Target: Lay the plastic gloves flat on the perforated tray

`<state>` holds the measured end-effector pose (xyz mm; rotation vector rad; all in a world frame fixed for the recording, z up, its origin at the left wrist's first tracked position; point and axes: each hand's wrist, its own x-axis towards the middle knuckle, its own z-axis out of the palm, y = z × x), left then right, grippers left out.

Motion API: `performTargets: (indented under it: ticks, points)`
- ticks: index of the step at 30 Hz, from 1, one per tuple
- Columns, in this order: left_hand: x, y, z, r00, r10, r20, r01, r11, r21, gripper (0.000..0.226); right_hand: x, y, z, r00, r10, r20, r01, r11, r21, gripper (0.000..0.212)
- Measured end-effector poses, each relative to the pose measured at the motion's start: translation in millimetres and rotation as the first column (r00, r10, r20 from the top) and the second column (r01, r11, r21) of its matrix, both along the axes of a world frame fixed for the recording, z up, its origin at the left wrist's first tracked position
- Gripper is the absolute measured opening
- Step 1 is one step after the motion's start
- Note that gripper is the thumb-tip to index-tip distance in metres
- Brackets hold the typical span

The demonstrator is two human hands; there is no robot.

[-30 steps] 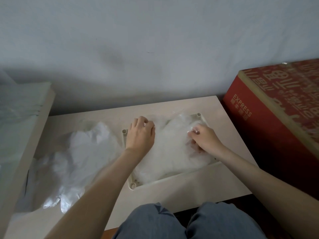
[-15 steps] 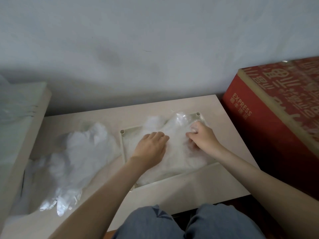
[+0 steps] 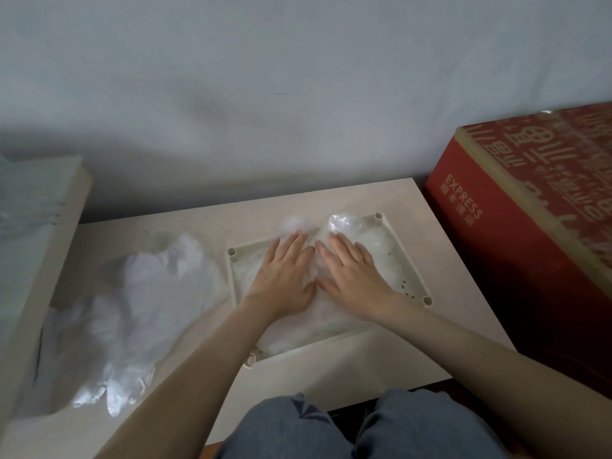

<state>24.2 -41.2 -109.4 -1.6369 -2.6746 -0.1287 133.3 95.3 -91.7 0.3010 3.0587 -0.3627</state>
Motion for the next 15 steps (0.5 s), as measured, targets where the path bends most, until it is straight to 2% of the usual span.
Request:
performTargets:
  ticks: [2,3,5,8,10,12,15]
  points:
    - [-5.5,-4.0,-9.0,0.999,-0.044,0.002,0.044,0.999,-0.016,0.067,0.0,4.7,-12.0,0.983,-0.086,0.162,0.085,0.996,0.011,0.078]
    - [-8.3,-6.7,-13.7,0.998,-0.068,-0.004,0.068,0.997,-0.034,0.066,0.1,5.9,-14.8,0.976,-0.097,0.196,0.095,0.995,0.016,0.079]
    - [-12.0,-10.6,-19.1,0.996,-0.093,-0.011,0.093,0.994,-0.058,0.070,-0.5,6.1,-17.3,0.974,-0.100,0.203,0.100,0.995,0.008,0.086]
    - [-13.2,-11.2,-17.4,0.994,-0.108,-0.013,0.108,0.994,-0.018,0.072,-0.5,5.9,-13.5,0.979,-0.101,0.180,0.110,0.993,-0.042,0.078]
    - [-11.2,-14.3,-10.2,0.992,-0.121,-0.020,0.123,0.985,0.122,0.064,-1.3,6.5,-4.6,0.990,-0.102,0.098,0.110,0.991,-0.075,0.071]
    - [-10.1,-20.9,4.5,0.994,-0.113,-0.013,0.111,0.939,0.326,0.046,-2.5,8.5,6.5,0.991,-0.133,-0.008,0.132,0.986,-0.103,0.057]
    - [-13.8,-43.2,18.0,0.991,0.107,-0.083,-0.045,0.835,0.549,0.027,-5.7,4.5,23.2,0.986,-0.089,-0.142,0.080,0.994,-0.069,0.041]
